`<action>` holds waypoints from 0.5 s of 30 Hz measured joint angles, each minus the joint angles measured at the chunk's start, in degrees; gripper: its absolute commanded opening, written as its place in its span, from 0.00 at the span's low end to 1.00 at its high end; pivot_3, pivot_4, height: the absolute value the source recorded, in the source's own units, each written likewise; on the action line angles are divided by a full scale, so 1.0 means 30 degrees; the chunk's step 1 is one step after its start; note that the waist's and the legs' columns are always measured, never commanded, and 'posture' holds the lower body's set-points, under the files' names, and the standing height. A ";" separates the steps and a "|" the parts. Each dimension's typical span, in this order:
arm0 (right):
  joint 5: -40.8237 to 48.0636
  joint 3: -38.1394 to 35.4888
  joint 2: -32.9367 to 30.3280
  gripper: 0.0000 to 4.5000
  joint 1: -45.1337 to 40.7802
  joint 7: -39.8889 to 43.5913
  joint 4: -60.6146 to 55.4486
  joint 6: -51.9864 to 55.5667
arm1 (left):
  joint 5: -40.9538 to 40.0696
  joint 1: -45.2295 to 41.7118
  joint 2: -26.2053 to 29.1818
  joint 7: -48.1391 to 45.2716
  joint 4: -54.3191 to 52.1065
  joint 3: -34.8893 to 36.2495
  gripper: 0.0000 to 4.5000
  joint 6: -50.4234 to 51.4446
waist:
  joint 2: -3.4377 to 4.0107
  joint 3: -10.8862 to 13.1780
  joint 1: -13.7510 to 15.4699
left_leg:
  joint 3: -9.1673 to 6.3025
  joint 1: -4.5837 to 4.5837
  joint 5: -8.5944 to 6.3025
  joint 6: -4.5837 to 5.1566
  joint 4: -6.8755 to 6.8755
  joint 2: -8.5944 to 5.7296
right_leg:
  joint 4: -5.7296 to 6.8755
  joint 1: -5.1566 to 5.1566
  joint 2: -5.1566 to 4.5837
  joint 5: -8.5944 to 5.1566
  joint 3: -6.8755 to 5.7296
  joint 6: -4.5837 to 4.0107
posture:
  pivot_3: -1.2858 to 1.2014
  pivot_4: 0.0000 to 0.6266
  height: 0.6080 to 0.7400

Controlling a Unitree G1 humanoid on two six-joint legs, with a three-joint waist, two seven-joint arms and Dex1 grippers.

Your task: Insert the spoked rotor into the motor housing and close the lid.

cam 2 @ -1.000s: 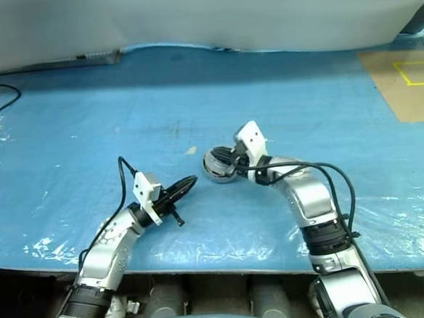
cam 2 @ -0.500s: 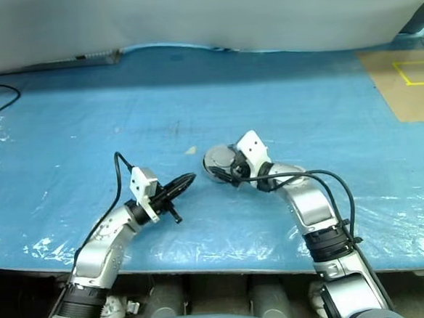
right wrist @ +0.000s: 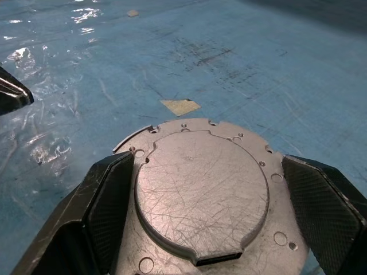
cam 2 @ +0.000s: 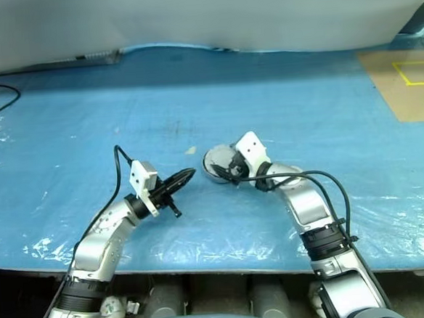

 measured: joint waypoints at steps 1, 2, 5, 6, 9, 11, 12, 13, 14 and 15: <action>-0.0003 0.0100 0.0057 0.71 0.0011 -0.0008 -0.0001 -0.0067 | 0.0000 0.0000 0.0025 0.0008 -0.0008 0.0000 0.00 0.0004 | 0.0000 0.0000 -0.0001 | -0.0001 0.0003 0.0000 0.0000 0.0000 0.0000 | 0.0001 0.0003 0.0000 0.0000 -0.0001 0.0000 | 0.52 0.24 1.00; -0.0006 0.0162 0.0088 0.66 0.0014 -0.0085 -0.0003 -0.0094 | 0.0001 0.0001 0.0047 0.0022 -0.0030 0.0000 0.00 0.0014 | 0.0000 -0.0001 0.0000 | 0.0000 0.0008 0.0000 0.0001 0.0003 0.0000 | 0.0004 0.0008 0.0000 0.0000 0.0000 0.0000 | 0.52 0.24 1.00; -0.0046 0.0224 0.0182 0.66 0.0023 -0.0303 -0.0010 -0.0064 | 0.0002 0.0002 0.0090 0.0067 -0.0221 -0.0001 0.00 0.0078 | 0.0000 -0.0001 -0.0003 | -0.0001 0.0024 0.0000 0.0000 0.0009 0.0002 | 0.0011 0.0020 0.0000 0.0000 0.0002 0.0000 | 0.52 0.24 1.00; -0.0056 0.0254 0.0228 0.66 0.0023 -0.0402 -0.0019 -0.0042 | 0.0002 0.0001 0.0100 0.0072 -0.0286 -0.0001 0.00 0.0111 | 0.0000 -0.0002 -0.0009 | -0.0001 0.0029 0.0000 0.0000 0.0009 0.0002 | 0.0016 0.0021 0.0000 0.0000 0.0003 0.0000 | 0.52 0.24 1.00; -0.0372 0.0531 0.0412 0.66 0.0015 -0.0846 -0.0235 0.0163 | 0.0002 0.0003 0.0108 0.0160 -0.0542 -0.0004 0.00 0.0406 | 0.0000 -0.0004 -0.0046 | -0.0001 0.0038 0.0001 -0.0001 0.0014 0.0002 | 0.0032 0.0021 0.0001 0.0000 0.0008 0.0000 | 0.52 0.24 1.00; -0.0684 0.0720 0.0577 0.66 -0.0002 -0.1152 -0.0458 0.0410 | 0.0004 0.0003 0.0111 0.0248 -0.0669 -0.0005 0.00 0.0503 | 0.0001 -0.0006 -0.0053 | -0.0001 0.0042 0.0001 -0.0002 0.0017 0.0001 | 0.0041 0.0021 0.0001 0.0000 0.0010 0.0000 | 0.52 0.24 1.00; -0.0753 0.0798 0.0632 0.66 -0.0008 -0.1289 -0.0543 0.0560 | 0.0004 0.0003 0.0119 0.0290 -0.0709 -0.0005 0.00 0.0565 | 0.0001 -0.0006 -0.0053 | -0.0001 0.0043 0.0001 -0.0002 0.0018 0.0001 | 0.0042 0.0023 0.0001 0.0000 0.0011 0.0000 | 0.52 0.24 1.00; -0.0890 0.0926 0.0671 0.66 -0.0026 -0.1405 -0.0682 0.0766 | 0.0018 0.0005 0.0157 0.0360 -0.0757 -0.0014 0.00 0.0638 | 0.0002 -0.0006 -0.0053 | -0.0001 0.0043 0.0000 -0.0003 0.0018 0.0000 | 0.0042 0.0022 0.0001 0.0000 0.0012 0.0000 | 0.52 0.24 1.00; -0.1023 0.1049 0.0673 0.66 -0.0071 -0.1508 -0.0764 0.0909 | 0.0044 0.0006 0.0222 0.0416 -0.0814 -0.0020 0.00 0.0666 | -0.0001 -0.0007 -0.0054 | -0.0001 0.0045 0.0000 -0.0004 0.0019 0.0000 | 0.0042 0.0024 0.0001 0.0000 0.0013 0.0001 | 0.52 0.24 1.00; -0.1154 0.1160 0.0673 0.66 -0.0123 -0.1599 -0.0853 0.1066 | 0.0084 0.0011 0.0283 0.0441 -0.0904 -0.0025 0.00 0.0669 | 0.0000 -0.0007 -0.0054 | -0.0001 0.0045 0.0000 -0.0004 0.0019 0.0000 | 0.0042 0.0024 0.0001 0.0000 0.0014 0.0000 | 0.52 0.24 1.00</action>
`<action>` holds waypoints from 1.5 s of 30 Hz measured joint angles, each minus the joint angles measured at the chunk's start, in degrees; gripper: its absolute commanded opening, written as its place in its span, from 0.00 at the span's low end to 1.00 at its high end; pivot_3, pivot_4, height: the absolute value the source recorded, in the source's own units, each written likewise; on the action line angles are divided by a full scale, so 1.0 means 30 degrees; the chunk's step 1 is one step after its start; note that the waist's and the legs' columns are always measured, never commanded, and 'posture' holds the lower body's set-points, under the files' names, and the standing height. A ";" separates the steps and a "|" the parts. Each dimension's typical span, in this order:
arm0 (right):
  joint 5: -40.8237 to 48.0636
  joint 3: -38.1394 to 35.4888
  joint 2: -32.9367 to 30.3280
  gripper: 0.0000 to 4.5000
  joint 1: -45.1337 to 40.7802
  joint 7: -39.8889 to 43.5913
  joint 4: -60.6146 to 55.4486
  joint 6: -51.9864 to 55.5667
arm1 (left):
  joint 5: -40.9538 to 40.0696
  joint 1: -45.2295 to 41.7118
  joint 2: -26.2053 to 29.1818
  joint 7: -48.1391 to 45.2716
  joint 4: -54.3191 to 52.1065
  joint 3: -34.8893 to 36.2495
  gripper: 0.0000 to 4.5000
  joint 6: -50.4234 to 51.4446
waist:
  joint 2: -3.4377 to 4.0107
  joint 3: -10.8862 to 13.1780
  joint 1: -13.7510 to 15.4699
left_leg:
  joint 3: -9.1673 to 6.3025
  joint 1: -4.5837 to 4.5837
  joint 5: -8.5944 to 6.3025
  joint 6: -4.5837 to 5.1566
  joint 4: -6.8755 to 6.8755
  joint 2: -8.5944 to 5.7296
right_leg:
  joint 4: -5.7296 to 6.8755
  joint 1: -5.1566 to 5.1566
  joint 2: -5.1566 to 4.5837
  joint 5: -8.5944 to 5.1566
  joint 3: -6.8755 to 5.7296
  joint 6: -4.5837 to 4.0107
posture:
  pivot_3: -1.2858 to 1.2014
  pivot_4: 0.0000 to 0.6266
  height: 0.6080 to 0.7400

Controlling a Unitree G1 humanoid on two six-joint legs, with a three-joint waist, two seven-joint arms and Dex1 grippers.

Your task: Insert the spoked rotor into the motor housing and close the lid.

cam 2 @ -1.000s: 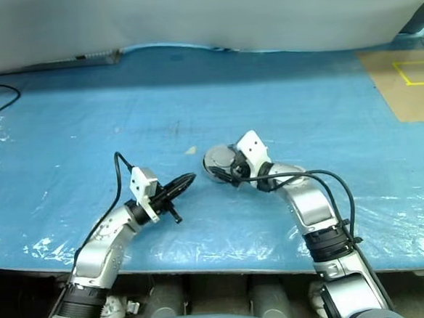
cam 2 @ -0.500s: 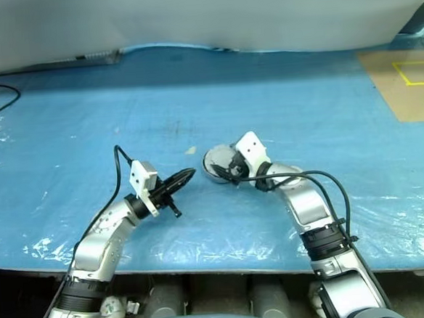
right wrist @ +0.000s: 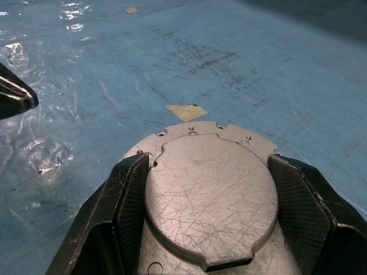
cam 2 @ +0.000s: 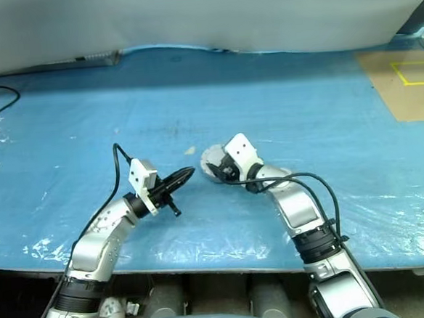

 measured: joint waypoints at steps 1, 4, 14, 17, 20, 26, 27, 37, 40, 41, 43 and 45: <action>-0.0133 0.0134 0.0003 0.66 -0.0076 -0.0076 -0.0071 0.0152 | 0.0059 0.0001 0.0061 0.0039 -0.0131 -0.0006 0.00 -0.0001 | 0.0001 -0.0001 0.0000 | 0.0000 0.0002 0.0000 0.0000 0.0000 0.0000 | 0.0000 0.0001 0.0000 0.0000 0.0000 0.0000 | 0.52 0.24 1.00; -0.0352 0.0350 0.0044 0.66 -0.0192 -0.0222 -0.0254 0.0547 | 0.0341 0.0032 0.0188 0.0174 -0.0340 -0.0042 0.00 -0.0009 | 0.0001 -0.0004 0.0002 | -0.0001 0.0001 0.0000 -0.0001 -0.0001 -0.0002 | 0.0000 0.0003 0.0000 0.0000 0.0001 0.0001 | 0.52 0.24 1.00; -0.0422 0.0516 0.0102 0.66 -0.0343 -0.0465 -0.0599 0.1497 | 0.0480 0.0145 0.0089 0.1068 -0.0371 -0.0024 0.00 -0.0129 | 0.0003 -0.0011 0.0005 | 0.0000 0.0007 0.0000 -0.0004 -0.0002 -0.0003 | -0.0001 0.0006 0.0000 0.0000 0.0003 0.0001 | 0.52 0.24 1.00; -0.0563 0.0702 0.0092 0.66 -0.0431 -0.0568 -0.0594 0.1588 | 0.0663 0.0704 -0.0108 0.1247 -0.0524 -0.0082 0.00 -0.0576 | 0.0001 -0.0033 -0.0025 | 0.0000 0.0027 -0.0001 -0.0006 -0.0006 -0.0003 | -0.0002 0.0020 0.0000 -0.0001 0.0009 0.0002 | 0.52 0.24 1.00; -0.0872 0.0946 -0.0058 0.66 -0.0428 -0.0540 -0.0555 0.1238 | 0.0819 0.1281 -0.0174 0.1282 -0.0500 -0.0190 0.00 -0.0961 | 0.0002 -0.0035 -0.0019 | 0.0000 0.0029 -0.0002 -0.0005 -0.0003 -0.0003 | -0.0001 0.0025 -0.0001 -0.0001 0.0007 0.0003 | 0.52 0.24 1.00; -0.1015 0.1158 -0.0807 0.66 -0.0413 0.0390 -0.0418 0.0927 | 0.0897 0.1320 -0.0219 0.1095 0.0406 -0.0187 0.00 -0.2200 | 0.0014 -0.0114 0.0032 | -0.0001 0.0071 -0.0003 -0.0005 -0.0018 -0.0011 | -0.0027 0.0068 -0.0004 -0.0004 0.0014 0.0008 | 0.52 0.24 1.00; -0.1016 0.1203 -0.0973 0.66 -0.0412 0.0576 -0.0399 0.0929 | 0.0924 0.1320 -0.0219 0.1003 0.0726 -0.0182 0.00 -0.2449 | 0.0016 -0.0130 0.0044 | -0.0001 0.0069 -0.0003 -0.0005 -0.0025 -0.0011 | -0.0037 0.0068 -0.0003 -0.0004 0.0013 0.0008 | 0.52 0.24 1.00; -0.0681 0.0510 0.0047 0.66 -0.0649 0.0265 0.0183 0.1699 | 0.1103 0.1113 -0.0267 0.0487 0.2090 -0.0164 0.00 -0.3710 | -0.0019 -0.0233 0.0061 | -0.0001 0.0133 -0.0005 -0.0004 -0.0033 -0.0010 | -0.0048 0.0125 -0.0003 -0.0004 0.0015 0.0010 | 0.52 0.24 1.00; -0.0145 -0.0206 0.0840 0.66 -0.0682 -0.0042 0.0290 0.2635 | 0.1106 0.0902 -0.0288 0.0371 0.2285 -0.0171 0.00 -0.3841 | -0.0023 -0.0242 -0.0060 | 0.0001 0.0147 -0.0005 -0.0003 -0.0034 -0.0011 | -0.0039 0.0124 -0.0001 -0.0003 0.0026 0.0010 | 0.52 0.24 1.00; -0.0129 -0.0200 0.0849 0.66 -0.0734 -0.0062 0.0303 0.2738 | 0.1106 0.0871 -0.0286 0.0367 0.2314 -0.0169 0.00 -0.3844 | -0.0023 -0.0243 -0.0084 | 0.0002 0.0147 -0.0005 -0.0004 -0.0037 -0.0010 | -0.0039 0.0124 -0.0001 -0.0003 0.0026 0.0010 | 0.52 0.24 1.00; -0.0375 0.0140 0.0592 0.66 -0.0891 -0.0070 0.0459 0.2637 | 0.1107 0.0863 -0.0282 0.0365 0.2344 -0.0169 0.00 -0.3844 | -0.0022 -0.0246 -0.0108 | 0.0002 0.0146 -0.0004 -0.0005 -0.0039 -0.0013 | -0.0042 0.0124 -0.0001 -0.0003 0.0026 0.0010 | 0.52 0.24 1.00; -0.0724 0.0761 0.0157 0.66 -0.0992 -0.0027 0.0585 0.2246 | 0.1123 0.0863 -0.0234 0.0364 0.2374 -0.0164 0.00 -0.3845 | -0.0023 -0.0257 -0.0141 | 0.0002 0.0148 -0.0004 -0.0005 -0.0041 -0.0015 | -0.0044 0.0131 -0.0002 -0.0003 0.0025 0.0010 | 0.52 0.24 1.00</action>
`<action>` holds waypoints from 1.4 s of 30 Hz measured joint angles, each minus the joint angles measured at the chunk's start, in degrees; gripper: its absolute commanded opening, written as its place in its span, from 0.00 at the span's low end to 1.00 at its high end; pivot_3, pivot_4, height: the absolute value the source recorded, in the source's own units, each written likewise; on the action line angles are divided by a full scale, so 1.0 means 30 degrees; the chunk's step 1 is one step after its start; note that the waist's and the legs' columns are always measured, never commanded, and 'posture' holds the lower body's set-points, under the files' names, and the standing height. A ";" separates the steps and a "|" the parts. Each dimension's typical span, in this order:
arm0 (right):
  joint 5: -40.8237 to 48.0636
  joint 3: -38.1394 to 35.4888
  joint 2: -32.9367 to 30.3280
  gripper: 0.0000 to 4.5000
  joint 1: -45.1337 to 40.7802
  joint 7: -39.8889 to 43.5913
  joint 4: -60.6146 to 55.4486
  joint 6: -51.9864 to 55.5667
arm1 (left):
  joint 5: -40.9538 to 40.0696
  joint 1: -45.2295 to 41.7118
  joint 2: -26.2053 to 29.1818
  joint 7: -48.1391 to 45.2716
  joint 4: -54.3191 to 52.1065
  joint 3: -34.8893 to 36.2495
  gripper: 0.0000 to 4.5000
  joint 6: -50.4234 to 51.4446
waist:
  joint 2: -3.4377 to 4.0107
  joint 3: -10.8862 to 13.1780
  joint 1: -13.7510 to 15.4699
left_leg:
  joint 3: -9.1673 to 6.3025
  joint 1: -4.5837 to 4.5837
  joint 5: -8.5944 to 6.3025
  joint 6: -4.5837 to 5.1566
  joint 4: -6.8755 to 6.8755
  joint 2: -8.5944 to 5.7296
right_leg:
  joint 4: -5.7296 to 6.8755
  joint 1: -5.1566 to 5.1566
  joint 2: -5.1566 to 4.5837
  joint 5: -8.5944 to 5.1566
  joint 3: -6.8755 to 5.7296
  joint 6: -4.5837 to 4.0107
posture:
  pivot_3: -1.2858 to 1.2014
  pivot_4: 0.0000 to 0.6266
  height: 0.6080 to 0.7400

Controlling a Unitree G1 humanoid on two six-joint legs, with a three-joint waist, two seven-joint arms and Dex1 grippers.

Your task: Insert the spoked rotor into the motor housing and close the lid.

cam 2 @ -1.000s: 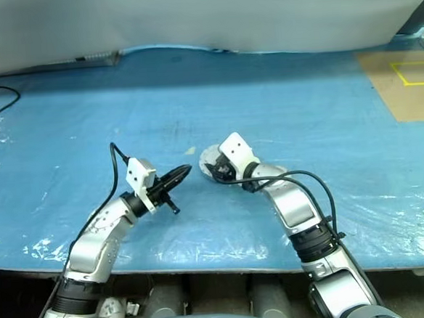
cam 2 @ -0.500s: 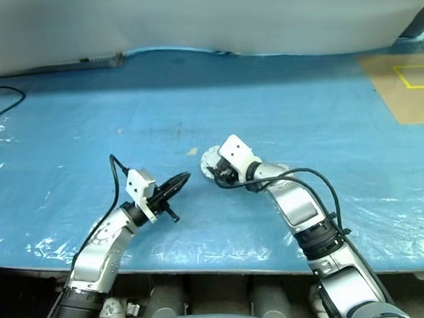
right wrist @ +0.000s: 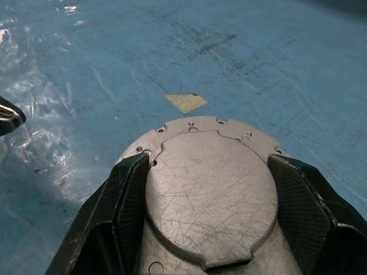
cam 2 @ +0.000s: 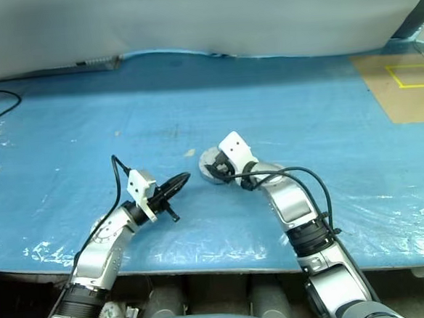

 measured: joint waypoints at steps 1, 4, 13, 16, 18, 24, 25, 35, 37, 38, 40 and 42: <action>-0.0205 0.0289 -0.0215 0.66 -0.0029 0.0010 0.0017 -0.0272 | 0.0008 -0.0001 0.0010 -0.0003 0.0017 0.0000 0.00 -0.0002 | 0.0000 -0.0010 -0.0024 | 0.0000 0.0006 0.0000 0.0000 0.0000 -0.0002 | -0.0001 0.0009 -0.0002 -0.0001 0.0000 0.0001 | 0.52 0.24 1.00; -0.0336 0.0481 -0.0375 0.66 -0.0023 -0.0010 0.0137 -0.0655 | 0.0016 0.0002 0.0069 -0.0017 0.0084 0.0007 0.00 -0.0012 | 0.0000 -0.0018 -0.0034 | -0.0001 0.0039 -0.0002 0.0002 0.0000 -0.0007 | -0.0005 0.0050 -0.0006 -0.0005 0.0002 0.0010 | 0.52 0.24 1.00; -0.0333 0.0538 -0.0336 0.66 -0.0042 -0.0032 0.0323 -0.0944 | -0.0215 -0.0539 0.0589 0.1287 -0.0294 0.0323 0.00 0.3753 | -0.0006 -0.0022 -0.0060 | -0.0001 0.0064 -0.0004 0.0004 -0.0022 -0.0010 | -0.0009 0.0057 -0.0003 -0.0012 0.0010 0.0022 | 0.52 0.24 1.00; -0.0334 0.0532 -0.0306 0.66 -0.0057 -0.0051 0.0348 -0.0944 | -0.2424 -0.1788 0.1152 0.0959 -0.0575 0.1271 0.00 0.7535 | -0.0005 -0.0022 -0.0065 | -0.0001 0.0073 -0.0004 0.0003 -0.0022 -0.0029 | -0.0008 0.0058 -0.0005 -0.0013 0.0021 0.0021 | 0.52 0.24 1.00; -0.0333 0.0542 -0.0275 0.66 -0.0068 -0.0031 0.0350 -0.0944 | -0.3817 -0.2420 0.1147 0.0824 -0.0608 0.1983 0.00 0.9318 | -0.0005 -0.0023 -0.0090 | 0.0001 0.0080 -0.0003 0.0003 -0.0025 -0.0045 | -0.0014 0.0058 -0.0006 -0.0010 0.0044 0.0017 | 0.52 0.24 1.00; -0.0332 0.0563 -0.0184 0.66 -0.0240 -0.0017 0.0428 -0.0975 | -0.5712 -0.4323 0.0507 0.0818 0.1514 0.3392 0.00 1.1701 | -0.0008 -0.0024 -0.0182 | -0.0002 0.0083 -0.0003 0.0002 -0.0048 -0.0057 | -0.0026 0.0052 -0.0003 -0.0010 0.0052 0.0016 | 0.52 0.24 1.00; -0.0332 0.0554 -0.0181 0.66 -0.0251 -0.0017 0.0466 -0.0988 | -0.5840 -0.4738 0.0351 0.0810 0.1986 0.3533 0.00 1.1865 | -0.0009 -0.0024 -0.0175 | -0.0002 0.0083 -0.0003 0.0003 -0.0049 -0.0062 | -0.0028 0.0056 -0.0006 -0.0010 0.0052 0.0017 | 0.52 0.24 1.00; -0.0328 0.0708 -0.0117 0.66 -0.0368 0.0025 0.0577 -0.1134 | -0.5388 -0.8288 -0.1686 0.1142 0.6609 0.3851 0.00 1.1564 | -0.0019 -0.0025 -0.0212 | -0.0005 0.0086 -0.0002 0.0002 -0.0110 -0.0083 | -0.0070 0.0046 -0.0007 -0.0015 0.0073 0.0027 | 0.52 0.24 1.00; -0.0325 0.0726 -0.0117 0.66 -0.0366 0.0041 0.0576 -0.1181 | -0.5162 -0.8592 -0.2006 0.1192 0.7168 0.3763 0.00 1.1431 | -0.0021 -0.0024 -0.0231 | -0.0005 0.0086 -0.0002 0.0002 -0.0126 -0.0085 | -0.0077 0.0041 -0.0008 -0.0015 0.0074 0.0026 | 0.52 0.24 1.00; -0.0322 0.0727 -0.0117 0.66 -0.0365 0.0043 0.0576 -0.1189 | -0.4994 -0.8662 -0.2135 0.1183 0.7319 0.3660 0.00 1.1373 | -0.0022 -0.0023 -0.0234 | -0.0005 0.0086 -0.0002 0.0002 -0.0137 -0.0088 | -0.0080 0.0039 -0.0008 -0.0016 0.0075 0.0028 | 0.52 0.24 1.00; -0.0322 0.0729 -0.0116 0.66 -0.0366 0.0043 0.0576 -0.1191 | -0.4714 -0.8772 -0.2336 0.1162 0.7701 0.3410 0.00 1.1284 | -0.0025 -0.0021 -0.0235 | -0.0005 0.0088 -0.0002 0.0003 -0.0155 -0.0091 | -0.0082 0.0032 -0.0008 -0.0060 0.0076 0.0104 | 0.52 0.24 1.00; -0.0322 0.0728 -0.0115 0.66 -0.0365 0.0041 0.0577 -0.1191 | -0.4433 -0.8835 -0.2398 0.1126 0.7908 0.3228 0.00 1.1218 | -0.0025 -0.0021 -0.0233 | -0.0006 0.0093 -0.0003 0.0004 -0.0174 -0.0097 | -0.0083 0.0027 -0.0009 -0.0078 0.0079 0.0134 | 0.52 0.24 1.00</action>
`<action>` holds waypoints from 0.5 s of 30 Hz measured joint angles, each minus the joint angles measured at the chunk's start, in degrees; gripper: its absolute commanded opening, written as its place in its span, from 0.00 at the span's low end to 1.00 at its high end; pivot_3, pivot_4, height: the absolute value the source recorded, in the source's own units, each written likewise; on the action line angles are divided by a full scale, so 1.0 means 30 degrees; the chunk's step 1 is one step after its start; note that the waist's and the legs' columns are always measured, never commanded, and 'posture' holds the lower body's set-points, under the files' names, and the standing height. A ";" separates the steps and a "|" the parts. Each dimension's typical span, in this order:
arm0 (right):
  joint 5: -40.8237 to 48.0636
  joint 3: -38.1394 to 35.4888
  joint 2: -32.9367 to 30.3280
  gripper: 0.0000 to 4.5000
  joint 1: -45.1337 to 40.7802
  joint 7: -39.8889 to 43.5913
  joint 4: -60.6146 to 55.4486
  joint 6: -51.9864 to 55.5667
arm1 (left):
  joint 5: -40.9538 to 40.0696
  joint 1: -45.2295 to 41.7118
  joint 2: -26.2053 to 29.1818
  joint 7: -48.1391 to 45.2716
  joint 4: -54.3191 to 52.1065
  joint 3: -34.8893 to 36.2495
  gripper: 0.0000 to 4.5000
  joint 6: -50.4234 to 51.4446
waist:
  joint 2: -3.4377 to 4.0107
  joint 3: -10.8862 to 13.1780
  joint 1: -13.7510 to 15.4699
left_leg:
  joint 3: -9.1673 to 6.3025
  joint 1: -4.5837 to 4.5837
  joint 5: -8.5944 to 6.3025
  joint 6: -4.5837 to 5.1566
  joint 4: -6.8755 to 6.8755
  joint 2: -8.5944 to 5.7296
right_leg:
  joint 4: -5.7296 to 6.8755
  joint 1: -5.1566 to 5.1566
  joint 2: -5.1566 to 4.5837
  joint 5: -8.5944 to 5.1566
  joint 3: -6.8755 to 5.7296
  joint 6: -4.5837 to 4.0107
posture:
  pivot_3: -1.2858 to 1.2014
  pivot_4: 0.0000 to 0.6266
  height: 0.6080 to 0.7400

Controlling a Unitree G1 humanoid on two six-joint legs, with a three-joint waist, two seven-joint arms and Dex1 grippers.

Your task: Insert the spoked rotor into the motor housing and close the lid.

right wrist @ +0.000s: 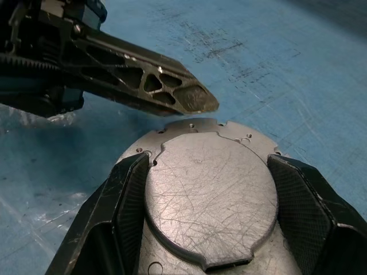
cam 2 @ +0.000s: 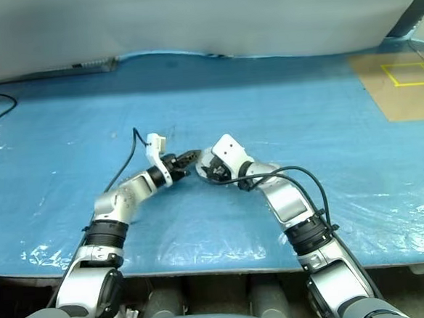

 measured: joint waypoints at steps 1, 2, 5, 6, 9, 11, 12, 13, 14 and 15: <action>0.0003 -0.0004 0.0000 0.66 0.0003 0.0001 -0.0001 -0.0001 | 0.0164 -0.0015 -0.0005 -0.0057 0.0005 -0.0086 0.00 -0.0136 | 0.0000 0.0000 0.0004 | -0.0001 0.0002 0.0000 0.0000 -0.0010 -0.0003 | -0.0001 0.0000 -0.0002 -0.0005 0.0002 0.0007 | 0.52 0.24 1.00; 0.0006 -0.0006 0.0000 0.66 0.0008 0.0001 -0.0001 -0.0001 | 0.0340 -0.0050 -0.0003 -0.0106 0.0005 -0.0133 0.00 -0.0193 | -0.0001 0.0000 0.0004 | -0.0001 0.0004 0.0000 0.0001 -0.0015 -0.0006 | -0.0003 0.0000 -0.0004 -0.0006 0.0004 0.0010 | 0.52 0.24 1.00; 0.0012 -0.0005 0.0000 0.66 0.0017 0.0001 -0.0001 -0.0001 | 0.0778 -0.0115 0.0109 -0.0329 -0.0055 -0.0555 0.00 -0.0335 | 0.0000 0.0000 0.0008 | -0.0001 0.0008 -0.0001 0.0001 -0.0034 -0.0012 | -0.0015 0.0003 -0.0009 -0.0010 0.0008 0.0016 | 0.52 0.24 1.00; 0.0012 -0.0004 0.0000 0.66 0.0021 0.0001 -0.0002 -0.0001 | 0.0910 -0.0117 0.0157 -0.0392 -0.0101 -0.0717 0.00 -0.0371 | -0.0001 0.0000 0.0007 | -0.0001 0.0016 -0.0002 0.0003 -0.0046 -0.0015 | -0.0021 0.0007 -0.0010 -0.0011 0.0010 0.0018 | 0.52 0.24 1.00; 0.0026 -0.0003 0.0005 0.66 0.0041 0.0011 -0.0021 -0.0001 | 0.1303 -0.0068 0.0383 -0.0717 -0.0434 -0.1056 0.00 -0.0337 | -0.0001 0.0000 0.0007 | -0.0001 0.0029 -0.0003 0.0005 -0.0090 -0.0023 | -0.0034 0.0006 -0.0010 -0.0014 0.0016 0.0021 | 0.52 0.24 1.00; 0.0037 -0.0015 0.0005 0.66 0.0054 0.0055 -0.0035 -0.0001 | 0.1507 0.0066 0.0622 -0.0882 -0.0837 -0.1307 0.00 -0.0208 | -0.0001 0.0000 0.0007 | -0.0001 0.0036 -0.0003 0.0005 -0.0123 -0.0025 | -0.0048 0.0005 -0.0010 -0.0015 0.0016 0.0021 | 0.52 0.24 1.00; 0.0053 -0.0034 0.0006 0.66 0.0060 0.0094 -0.0039 -0.0001 | 0.1598 0.0090 0.0701 -0.0969 -0.0939 -0.1364 0.00 -0.0145 | -0.0001 0.0000 0.0007 | -0.0001 0.0036 -0.0003 0.0006 -0.0128 -0.0026 | -0.0052 0.0004 -0.0010 -0.0016 0.0016 0.0021 | 0.52 0.24 1.00; 0.0087 -0.0085 0.0008 0.66 0.0082 0.0139 -0.0040 -0.0001 | 0.1681 0.0091 0.0744 -0.1013 -0.0995 -0.1430 0.00 -0.0135 | -0.0001 0.0000 0.0009 | -0.0001 0.0035 -0.0004 0.0006 -0.0129 -0.0027 | -0.0057 0.0005 -0.0010 -0.0016 0.0016 0.0021 | 0.52 0.24 1.00; 0.0146 -0.0216 0.0026 0.66 0.0136 0.0233 -0.0047 0.0000 | 0.1828 0.0089 0.0785 -0.1053 -0.1090 -0.1527 0.00 -0.0132 | -0.0001 0.0000 0.0016 | -0.0001 0.0033 -0.0004 0.0006 -0.0129 -0.0027 | -0.0063 0.0005 -0.0011 -0.0017 0.0016 0.0023 | 0.52 0.24 1.00; 0.0183 -0.0279 0.0036 0.66 0.0162 0.0276 -0.0054 0.0000 | 0.1932 0.0090 0.0802 -0.1064 -0.1136 -0.1568 0.00 -0.0131 | 0.0000 0.0000 0.0017 | -0.0001 0.0032 -0.0004 0.0007 -0.0129 -0.0027 | -0.0068 0.0006 -0.0011 -0.0018 0.0018 0.0025 | 0.52 0.24 1.00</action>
